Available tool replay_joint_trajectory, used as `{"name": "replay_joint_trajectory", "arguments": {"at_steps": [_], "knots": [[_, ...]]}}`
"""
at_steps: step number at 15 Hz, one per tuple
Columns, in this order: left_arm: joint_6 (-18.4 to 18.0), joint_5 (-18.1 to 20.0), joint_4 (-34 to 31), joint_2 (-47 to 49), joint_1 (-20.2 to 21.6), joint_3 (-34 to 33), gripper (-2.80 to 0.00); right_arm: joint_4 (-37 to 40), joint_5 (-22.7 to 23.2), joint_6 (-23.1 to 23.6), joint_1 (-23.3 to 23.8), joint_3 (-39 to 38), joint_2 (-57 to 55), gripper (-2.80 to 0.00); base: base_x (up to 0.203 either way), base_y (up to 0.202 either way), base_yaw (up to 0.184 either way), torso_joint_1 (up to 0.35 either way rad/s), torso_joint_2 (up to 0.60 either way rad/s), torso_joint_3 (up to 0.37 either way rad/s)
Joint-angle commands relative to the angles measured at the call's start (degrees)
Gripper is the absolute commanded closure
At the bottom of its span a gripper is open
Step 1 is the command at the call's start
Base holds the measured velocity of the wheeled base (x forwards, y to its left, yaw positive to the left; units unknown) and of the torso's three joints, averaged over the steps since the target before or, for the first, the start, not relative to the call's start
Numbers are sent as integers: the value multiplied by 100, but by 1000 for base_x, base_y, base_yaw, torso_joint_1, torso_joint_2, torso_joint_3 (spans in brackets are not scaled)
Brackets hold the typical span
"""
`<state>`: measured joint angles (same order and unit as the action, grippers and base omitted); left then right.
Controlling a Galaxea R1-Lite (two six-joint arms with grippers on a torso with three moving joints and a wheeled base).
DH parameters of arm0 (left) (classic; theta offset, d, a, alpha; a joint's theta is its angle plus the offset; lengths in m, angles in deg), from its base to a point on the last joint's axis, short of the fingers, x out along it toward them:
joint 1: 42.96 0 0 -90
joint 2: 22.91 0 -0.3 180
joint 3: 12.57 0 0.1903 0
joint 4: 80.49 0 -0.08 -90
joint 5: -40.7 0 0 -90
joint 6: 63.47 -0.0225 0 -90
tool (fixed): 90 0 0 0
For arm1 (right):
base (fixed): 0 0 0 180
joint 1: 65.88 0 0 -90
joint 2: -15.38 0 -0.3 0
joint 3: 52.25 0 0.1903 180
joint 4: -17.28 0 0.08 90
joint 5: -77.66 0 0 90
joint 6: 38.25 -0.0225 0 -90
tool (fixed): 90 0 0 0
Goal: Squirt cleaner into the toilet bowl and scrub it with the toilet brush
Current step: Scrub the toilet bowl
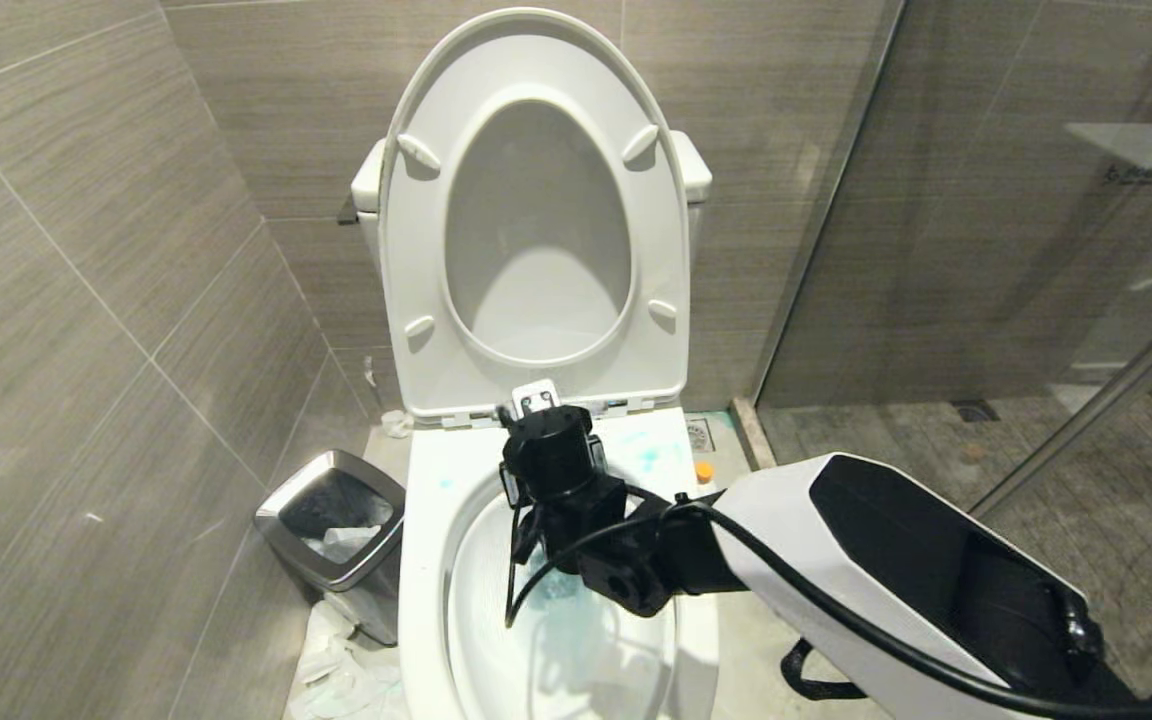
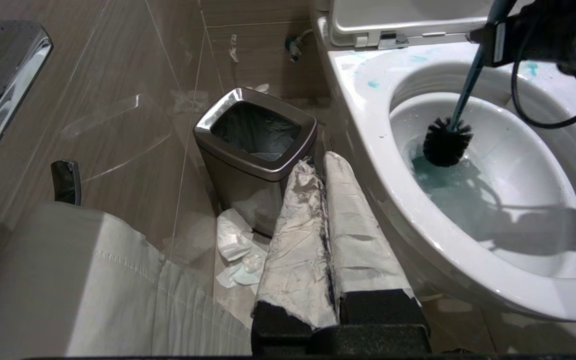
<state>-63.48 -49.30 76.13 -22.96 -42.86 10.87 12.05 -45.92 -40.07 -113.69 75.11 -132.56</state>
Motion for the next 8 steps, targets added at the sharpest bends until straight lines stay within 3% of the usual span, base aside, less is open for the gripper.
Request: {"name": "replay_joint_trajectory", "arguments": {"at_steps": [1, 8], "knots": [[1, 0, 1, 5, 7, 1, 0, 142, -20, -3, -41, 355, -405, 0, 0, 0, 0, 0, 0, 0], [1, 0, 1, 5, 7, 1, 0, 547, -26, -9, -307, 552, 241, 0, 0, 0, 0, 0, 0, 0]]}}
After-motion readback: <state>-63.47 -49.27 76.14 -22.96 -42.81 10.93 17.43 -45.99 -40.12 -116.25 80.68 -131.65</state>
